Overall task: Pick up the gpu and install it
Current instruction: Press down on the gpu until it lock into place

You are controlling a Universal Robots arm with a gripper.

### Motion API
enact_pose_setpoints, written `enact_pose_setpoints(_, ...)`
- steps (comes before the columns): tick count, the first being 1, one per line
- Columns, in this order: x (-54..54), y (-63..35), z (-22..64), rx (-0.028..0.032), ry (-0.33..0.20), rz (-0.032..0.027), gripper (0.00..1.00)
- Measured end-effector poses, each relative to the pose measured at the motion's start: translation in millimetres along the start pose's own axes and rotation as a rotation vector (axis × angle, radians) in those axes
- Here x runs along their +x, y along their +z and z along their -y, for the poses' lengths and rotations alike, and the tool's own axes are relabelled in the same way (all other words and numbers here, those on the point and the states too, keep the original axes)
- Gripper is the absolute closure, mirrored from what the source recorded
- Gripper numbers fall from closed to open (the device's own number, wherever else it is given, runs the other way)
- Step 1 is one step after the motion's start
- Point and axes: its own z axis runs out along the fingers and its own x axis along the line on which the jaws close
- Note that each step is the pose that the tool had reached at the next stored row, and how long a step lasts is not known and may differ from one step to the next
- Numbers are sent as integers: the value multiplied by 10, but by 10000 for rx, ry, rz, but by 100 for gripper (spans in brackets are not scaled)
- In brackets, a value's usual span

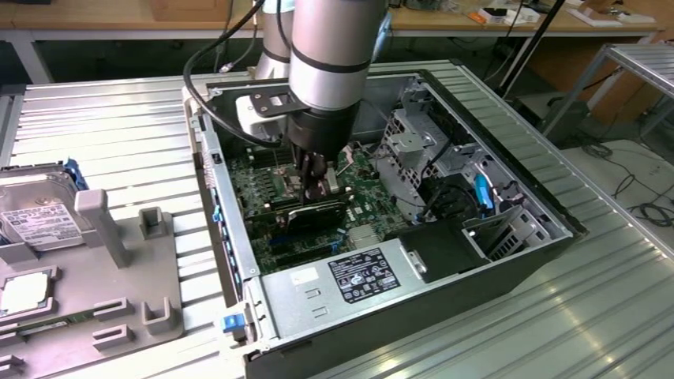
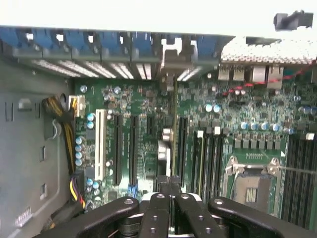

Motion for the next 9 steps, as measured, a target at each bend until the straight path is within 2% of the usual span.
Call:
enact_pose_setpoints(1, -11, -4, -41, -1, -1, -1, 89)
enact_pose_setpoints(3, -22, -29, -72, -13, 0, -2, 89)
enact_pose_setpoints(6, -27, -206, -100, -18, -1, 0, 89)
enact_pose_setpoints(7, -29, -252, -137, -18, -1, 0, 89)
enact_pose_setpoints(9, -32, -264, -224, -12, -1, 0, 89)
